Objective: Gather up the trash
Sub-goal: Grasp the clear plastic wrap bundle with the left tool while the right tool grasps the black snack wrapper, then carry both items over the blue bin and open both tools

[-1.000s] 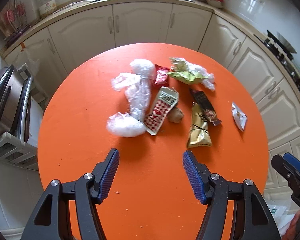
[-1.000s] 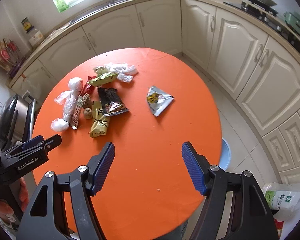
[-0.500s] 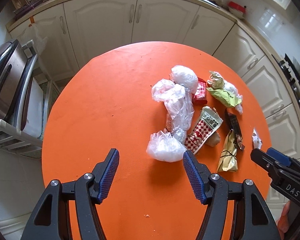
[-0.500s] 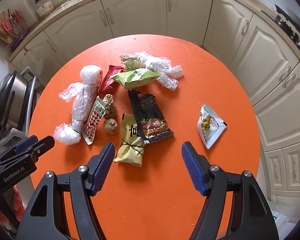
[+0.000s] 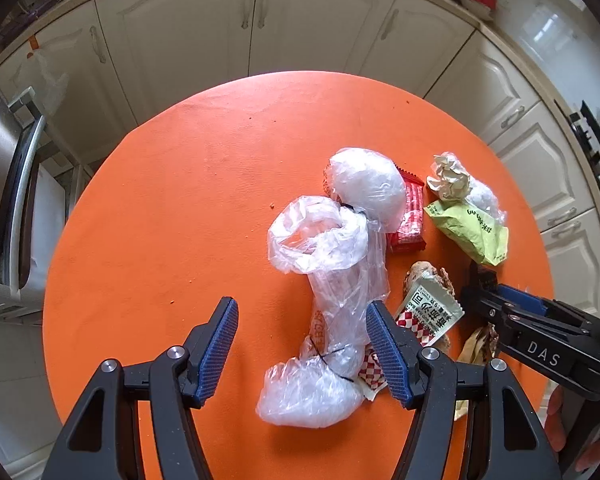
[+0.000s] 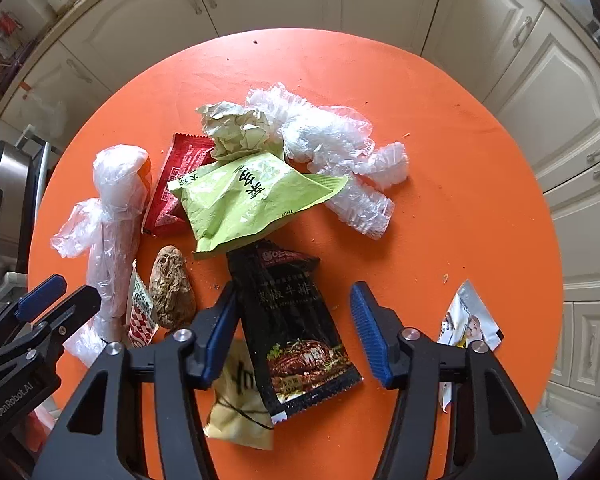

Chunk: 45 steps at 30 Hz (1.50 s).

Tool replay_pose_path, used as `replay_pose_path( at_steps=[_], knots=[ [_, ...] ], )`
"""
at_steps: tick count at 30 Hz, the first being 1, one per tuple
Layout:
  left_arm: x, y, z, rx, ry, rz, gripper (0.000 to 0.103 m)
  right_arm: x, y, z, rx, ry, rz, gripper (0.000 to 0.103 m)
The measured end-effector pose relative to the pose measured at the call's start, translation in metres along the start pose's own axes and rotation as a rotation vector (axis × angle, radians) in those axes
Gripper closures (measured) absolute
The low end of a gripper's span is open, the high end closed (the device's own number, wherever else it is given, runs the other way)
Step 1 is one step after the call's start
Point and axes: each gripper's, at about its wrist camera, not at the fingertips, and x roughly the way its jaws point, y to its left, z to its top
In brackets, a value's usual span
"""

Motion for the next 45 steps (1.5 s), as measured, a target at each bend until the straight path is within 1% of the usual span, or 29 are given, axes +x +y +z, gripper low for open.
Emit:
replay_pose_path(
  at_steps=[1, 2, 3, 5, 7, 8, 11, 12, 14, 15, 16, 19, 21, 25, 29, 33, 37, 45],
  knots=[
    [0.003, 0.000, 0.003, -0.001, 0.006, -0.003, 0.041, 0.000, -0.002, 0.000, -0.002, -0.002, 0.008, 0.058],
    [0.006, 0.000, 0.005, -0.001, 0.011, -0.005, 0.041, -0.001, -0.003, 0.000, -0.009, -0.007, 0.004, 0.061],
    [0.009, 0.000, 0.008, -0.001, 0.016, -0.007, 0.041, -0.002, -0.004, -0.001, -0.018, -0.011, 0.002, 0.062],
    [0.013, -0.001, 0.009, -0.001, 0.023, -0.017, 0.039, -0.003, -0.007, -0.005, -0.030, -0.019, 0.009, 0.071],
    [0.019, 0.000, 0.012, -0.007, 0.032, -0.023, 0.033, -0.006, -0.010, -0.011, -0.043, -0.026, 0.011, 0.073],
    [0.019, -0.001, 0.013, -0.001, 0.018, -0.021, 0.032, -0.007, -0.012, -0.014, -0.044, -0.027, 0.018, 0.076],
    [0.025, -0.006, 0.014, 0.029, -0.003, 0.010, 0.035, -0.011, -0.020, -0.026, -0.044, -0.032, 0.032, 0.080],
    [0.027, -0.009, 0.014, 0.050, -0.008, 0.014, 0.037, -0.012, -0.025, -0.029, -0.041, -0.032, 0.036, 0.080],
    [0.027, -0.012, 0.012, 0.086, -0.016, 0.027, 0.049, -0.013, -0.030, -0.035, -0.036, -0.034, 0.045, 0.082],
    [0.027, -0.011, 0.012, 0.093, -0.014, 0.003, 0.065, -0.013, -0.033, -0.037, -0.030, -0.035, 0.051, 0.082],
    [0.027, -0.010, 0.012, 0.092, 0.004, -0.041, 0.076, -0.014, -0.035, -0.039, -0.024, -0.036, 0.057, 0.083],
    [0.029, -0.010, 0.010, 0.096, 0.009, -0.042, 0.076, -0.017, -0.043, -0.044, -0.001, -0.032, 0.080, 0.084],
    [0.030, -0.010, 0.014, 0.093, 0.006, -0.032, 0.077, -0.019, -0.045, -0.048, 0.012, -0.035, 0.083, 0.085],
    [0.026, -0.012, 0.009, 0.098, 0.005, -0.032, 0.077, -0.026, -0.050, -0.056, 0.023, -0.044, 0.093, 0.085],
    [0.016, -0.024, 0.005, 0.104, -0.024, -0.032, 0.077, -0.035, -0.055, -0.065, 0.036, -0.056, 0.105, 0.085],
    [0.000, -0.034, -0.008, 0.115, -0.059, -0.031, 0.077, -0.050, -0.061, -0.077, 0.046, -0.077, 0.117, 0.085],
    [-0.014, -0.051, -0.024, 0.154, -0.082, -0.034, 0.077, -0.066, -0.064, -0.089, 0.051, -0.101, 0.127, 0.085],
    [-0.039, -0.105, -0.066, 0.259, -0.111, -0.033, 0.077, -0.106, -0.089, -0.123, 0.101, -0.180, 0.127, 0.085]
  ],
)
